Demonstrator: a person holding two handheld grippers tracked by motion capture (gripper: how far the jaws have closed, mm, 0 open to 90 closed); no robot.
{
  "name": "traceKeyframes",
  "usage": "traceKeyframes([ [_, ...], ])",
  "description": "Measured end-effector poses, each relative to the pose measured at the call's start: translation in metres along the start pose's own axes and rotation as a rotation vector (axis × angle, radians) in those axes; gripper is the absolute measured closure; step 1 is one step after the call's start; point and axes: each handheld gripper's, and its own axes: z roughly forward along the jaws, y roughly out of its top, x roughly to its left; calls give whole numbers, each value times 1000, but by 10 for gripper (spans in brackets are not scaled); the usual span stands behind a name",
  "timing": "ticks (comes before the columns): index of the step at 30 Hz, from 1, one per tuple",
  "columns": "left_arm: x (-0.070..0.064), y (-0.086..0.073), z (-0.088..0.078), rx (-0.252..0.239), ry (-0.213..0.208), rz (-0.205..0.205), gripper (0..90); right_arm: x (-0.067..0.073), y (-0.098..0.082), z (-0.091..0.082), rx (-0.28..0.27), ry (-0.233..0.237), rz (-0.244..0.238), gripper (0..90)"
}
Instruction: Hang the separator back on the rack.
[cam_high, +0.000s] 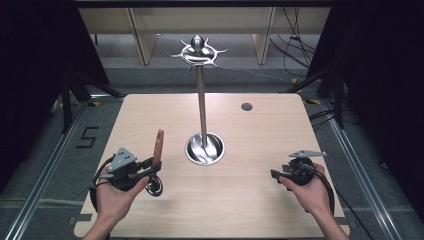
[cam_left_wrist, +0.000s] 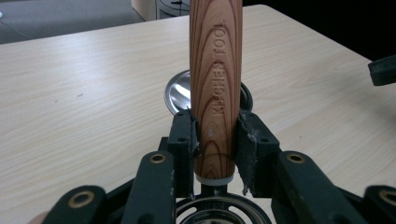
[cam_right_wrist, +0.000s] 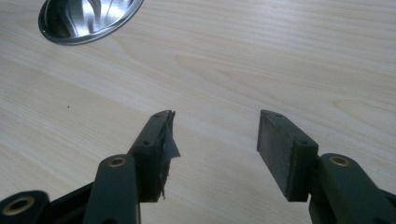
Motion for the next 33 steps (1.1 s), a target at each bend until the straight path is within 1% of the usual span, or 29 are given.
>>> traceKeyframes([
  [1,-1,1,0,-7,2,-8,684,-1,0,1,-10,-23,-22,464],
  [2,-2,2,-1,-14,-1,-19,684,-1,0,1,-10,-23,-22,464],
  [3,-2,3,-2,-18,-12,-18,684,-1,0,1,-7,0,-8,464],
  [4,-2,4,-3,-24,-13,-9,684,1,0,0,1,-9,4,464],
  [5,-3,5,-3,-28,-11,-7,684,1,0,0,3,-11,2,464],
  [6,-4,5,-3,-35,-13,-5,684,1,0,1,-9,-9,-9,463],
  [7,-4,6,-4,-38,-10,-15,684,1,0,2,-9,7,6,463],
  [8,-3,6,-4,-41,-14,-5,684,1,0,2,-9,7,6,463],
  [10,-3,7,-5,-53,-7,-12,683,2,0,1,-5,4,6,463],
  [11,-3,8,-6,-63,-3,-6,683,2,0,1,-3,2,5,462],
  [14,-3,10,-7,-73,-3,-4,684,1,0,1,-8,0,1,462],
  [15,-4,11,-7,-73,3,-7,684,2,0,0,-5,-8,6,462],
  [17,-4,13,-9,-75,1,3,684,2,0,0,-2,-11,9,461],
  [18,-5,14,-9,-80,3,2,684,2,0,1,-7,-1,6,461],
  [19,-5,15,-9,-90,1,1,684,1,0,1,-13,-8,-5,461],
  [20,-5,15,-9,-90,1,1,684,1,0,1,-13,-8,-5,461],
  [22,-6,17,-10,-98,6,-1,684,3,0,0,-5,-14,7,461],
  [26,-7,19,-10,-115,6,1,684,2,0,-1,-9,-16,10,461],
  [27,-8,20,-11,-115,11,5,684,2,0,-1,-9,-16,10,461],
  [28,-9,21,-11,-118,14,4,684,-1,-1,1,-27,-19,-27,461],
  [29,-9,21,-11,-120,14,10,684,2,0,0,-19,-12,5,461],
  [30,-9,22,-11,-123,14,12,684,2,0,-1,-15,-14,10,460],
  [31,-10,23,-11,-122,15,17,684,1,1,0,-21,-5,4,461],
  [33,-10,24,-11,-128,16,21,683,2,1,-1,-22,-9,8,461],
])
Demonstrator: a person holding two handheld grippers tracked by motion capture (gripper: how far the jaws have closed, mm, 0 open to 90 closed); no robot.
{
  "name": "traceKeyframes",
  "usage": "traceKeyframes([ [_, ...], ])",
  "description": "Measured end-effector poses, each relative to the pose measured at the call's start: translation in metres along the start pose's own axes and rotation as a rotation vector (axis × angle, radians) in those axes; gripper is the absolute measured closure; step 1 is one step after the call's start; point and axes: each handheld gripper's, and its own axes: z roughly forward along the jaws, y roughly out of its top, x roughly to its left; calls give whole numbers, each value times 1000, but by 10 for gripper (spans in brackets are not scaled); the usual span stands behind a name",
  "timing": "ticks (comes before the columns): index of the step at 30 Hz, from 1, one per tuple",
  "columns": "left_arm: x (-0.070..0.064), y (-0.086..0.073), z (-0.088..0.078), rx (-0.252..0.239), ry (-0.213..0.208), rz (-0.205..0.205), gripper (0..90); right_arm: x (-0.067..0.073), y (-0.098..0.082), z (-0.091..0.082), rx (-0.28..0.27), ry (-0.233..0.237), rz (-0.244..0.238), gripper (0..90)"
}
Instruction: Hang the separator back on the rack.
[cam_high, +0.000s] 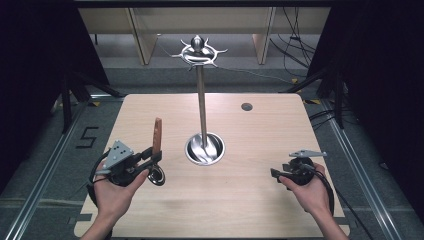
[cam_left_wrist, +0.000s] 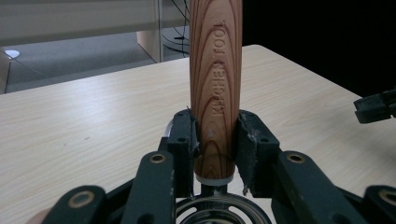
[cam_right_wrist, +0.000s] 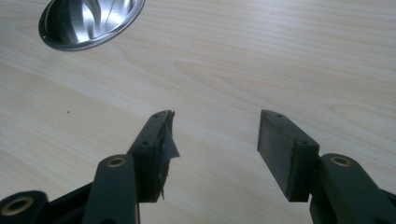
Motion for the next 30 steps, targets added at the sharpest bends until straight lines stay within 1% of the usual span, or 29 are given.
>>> traceKeyframes([
  [1,0,1,0,-3,0,2,684,1,0,-1,3,-11,5,461],
  [2,-1,2,0,-3,1,5,684,0,0,-1,0,-10,2,461],
  [3,-1,2,0,-5,1,8,683,1,0,0,-2,-18,13,461],
  [4,-1,3,0,-9,1,9,684,0,0,0,-10,-21,1,460],
  [5,-1,4,0,-9,3,12,683,-1,0,0,-6,-21,-3,461],
  [6,-2,5,0,-14,2,10,684,0,0,-1,1,-10,4,461],
  [10,-3,7,1,-15,2,20,684,1,0,0,-5,-10,4,460],
  [12,-4,8,2,-22,1,21,684,0,0,1,-3,2,0,460],
  [14,-5,10,3,-26,0,24,683,1,0,1,-4,3,6,461],
  [15,-6,11,3,-30,0,29,683,1,0,0,-6,-12,2,461],
  [17,-7,12,4,-34,-1,31,683,1,0,0,-3,-8,10,460],
  [19,-8,14,5,-36,-3,32,683,1,0,0,-4,-7,11,461],
  [20,-8,14,5,-35,-4,36,683,1,0,0,-4,-8,3,461],
  [24,-10,16,7,-38,-8,37,683,1,0,0,-6,-7,9,461],
  [26,-11,18,7,-42,-8,38,683,2,0,0,-2,-14,13,461],
  [30,-12,20,8,-43,-9,44,683,1,0,0,-5,-8,8,460],
])
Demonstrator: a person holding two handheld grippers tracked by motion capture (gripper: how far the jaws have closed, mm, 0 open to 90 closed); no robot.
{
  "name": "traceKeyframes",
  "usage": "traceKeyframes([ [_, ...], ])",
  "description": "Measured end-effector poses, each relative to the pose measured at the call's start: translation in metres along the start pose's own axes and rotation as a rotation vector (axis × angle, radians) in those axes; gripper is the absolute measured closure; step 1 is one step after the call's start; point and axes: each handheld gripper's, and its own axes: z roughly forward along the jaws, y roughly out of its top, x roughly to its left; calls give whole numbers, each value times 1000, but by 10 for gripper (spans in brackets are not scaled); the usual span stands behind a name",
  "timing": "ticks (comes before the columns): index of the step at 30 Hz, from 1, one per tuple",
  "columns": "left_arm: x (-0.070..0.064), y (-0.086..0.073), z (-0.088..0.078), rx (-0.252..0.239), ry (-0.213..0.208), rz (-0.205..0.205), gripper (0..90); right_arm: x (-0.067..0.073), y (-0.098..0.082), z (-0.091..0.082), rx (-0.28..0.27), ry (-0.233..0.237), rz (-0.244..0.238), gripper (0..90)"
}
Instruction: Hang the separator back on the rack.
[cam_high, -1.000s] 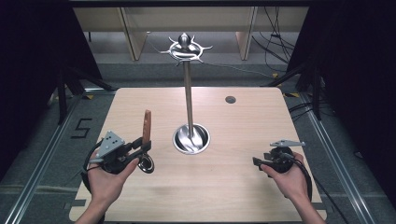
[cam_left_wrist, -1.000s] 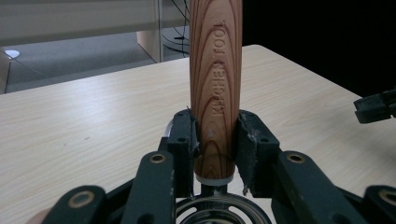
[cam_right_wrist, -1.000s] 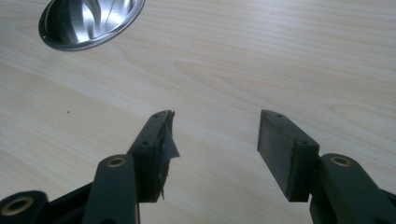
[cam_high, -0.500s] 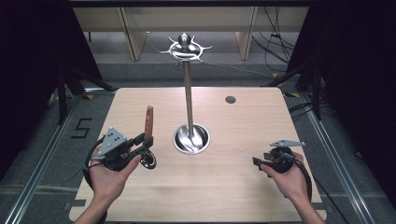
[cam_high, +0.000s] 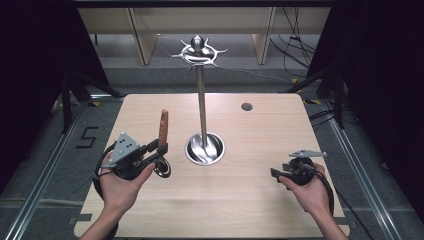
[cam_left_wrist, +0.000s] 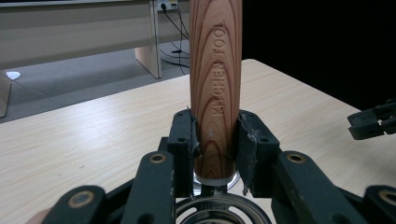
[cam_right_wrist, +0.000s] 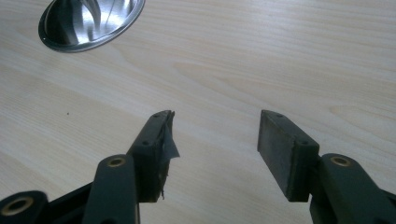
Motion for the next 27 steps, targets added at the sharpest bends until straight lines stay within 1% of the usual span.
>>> traceKeyframes([
  [3,-1,2,1,-8,-4,3,683,0,0,0,-3,-5,-7,460],
  [7,-3,5,3,-15,-3,8,683,0,0,0,-1,-2,-2,460],
  [10,-5,7,4,-19,1,14,683,0,0,0,3,-2,-8,460],
  [13,-6,8,5,-28,3,14,683,0,0,0,-1,-6,-4,460],
  [15,-6,9,6,-36,-3,14,683,0,0,-1,-1,-8,1,460],
  [18,-7,10,6,-30,6,18,683,0,0,-1,-1,-6,3,460],
  [27,-9,14,7,-51,10,24,683,0,0,0,-1,-3,-3,460],
])
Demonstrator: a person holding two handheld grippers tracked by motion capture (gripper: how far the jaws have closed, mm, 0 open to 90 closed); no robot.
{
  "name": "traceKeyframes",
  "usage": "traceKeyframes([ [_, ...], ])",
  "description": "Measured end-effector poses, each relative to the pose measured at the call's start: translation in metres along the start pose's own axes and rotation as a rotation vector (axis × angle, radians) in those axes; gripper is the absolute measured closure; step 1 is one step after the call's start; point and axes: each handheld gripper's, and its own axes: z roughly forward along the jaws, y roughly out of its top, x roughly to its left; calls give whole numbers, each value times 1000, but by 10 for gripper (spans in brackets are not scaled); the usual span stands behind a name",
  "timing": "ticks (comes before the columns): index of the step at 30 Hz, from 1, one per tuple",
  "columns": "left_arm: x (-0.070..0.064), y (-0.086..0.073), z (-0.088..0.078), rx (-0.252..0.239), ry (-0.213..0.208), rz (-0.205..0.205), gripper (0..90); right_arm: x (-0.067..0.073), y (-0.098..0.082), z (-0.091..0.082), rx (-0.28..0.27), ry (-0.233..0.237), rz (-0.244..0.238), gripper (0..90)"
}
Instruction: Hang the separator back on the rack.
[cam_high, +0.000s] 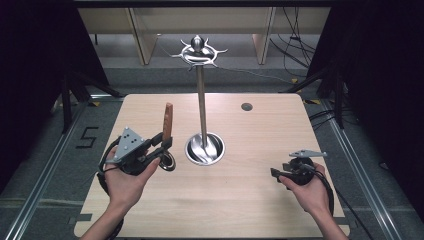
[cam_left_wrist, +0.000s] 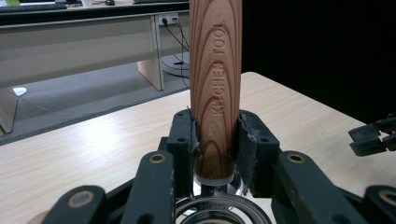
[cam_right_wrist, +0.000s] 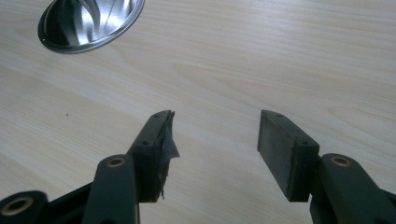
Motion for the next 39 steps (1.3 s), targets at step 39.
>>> traceKeyframes([
  [39,-10,25,12,-46,6,27,683,-3,0,2,-27,-22,-42,458],
])
